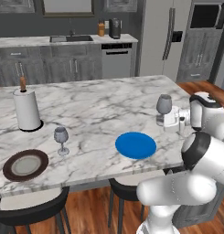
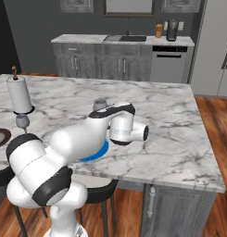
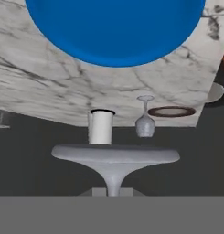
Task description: Retrieve the wine glasses from the counter and place one next to each plate.
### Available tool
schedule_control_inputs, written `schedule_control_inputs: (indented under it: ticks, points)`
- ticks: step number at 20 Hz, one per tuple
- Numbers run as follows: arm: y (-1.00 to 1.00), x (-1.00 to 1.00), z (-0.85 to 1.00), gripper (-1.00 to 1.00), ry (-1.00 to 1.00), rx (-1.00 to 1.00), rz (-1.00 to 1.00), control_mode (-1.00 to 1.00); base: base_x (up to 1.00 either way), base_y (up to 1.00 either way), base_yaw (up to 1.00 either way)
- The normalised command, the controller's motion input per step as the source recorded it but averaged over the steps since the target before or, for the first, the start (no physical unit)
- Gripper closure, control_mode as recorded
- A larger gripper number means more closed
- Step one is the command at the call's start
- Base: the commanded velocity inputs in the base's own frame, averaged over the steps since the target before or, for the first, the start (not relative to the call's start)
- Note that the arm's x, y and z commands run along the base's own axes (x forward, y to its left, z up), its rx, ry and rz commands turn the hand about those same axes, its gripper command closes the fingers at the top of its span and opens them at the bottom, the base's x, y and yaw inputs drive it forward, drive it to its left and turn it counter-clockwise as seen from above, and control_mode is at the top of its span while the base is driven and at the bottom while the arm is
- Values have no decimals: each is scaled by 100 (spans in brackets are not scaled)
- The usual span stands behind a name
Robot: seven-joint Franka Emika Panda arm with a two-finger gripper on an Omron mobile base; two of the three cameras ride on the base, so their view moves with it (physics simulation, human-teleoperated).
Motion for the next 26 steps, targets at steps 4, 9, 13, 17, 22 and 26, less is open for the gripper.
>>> schedule_control_inputs:
  ticks: [4,9,13,17,22,26]
  points:
    - [-19,26,-25,100,0,-2,15,-100,0,0,0]
    - [-3,13,-30,100,0,-3,13,-100,0,0,0]
    - [-5,33,-27,100,13,0,7,-100,0,0,0]
    - [-6,9,-31,100,16,0,10,-100,0,0,0]
    - [1,9,-35,100,16,-2,3,-100,0,0,0]
    - [0,7,-29,100,14,-5,-4,-100,0,0,0]
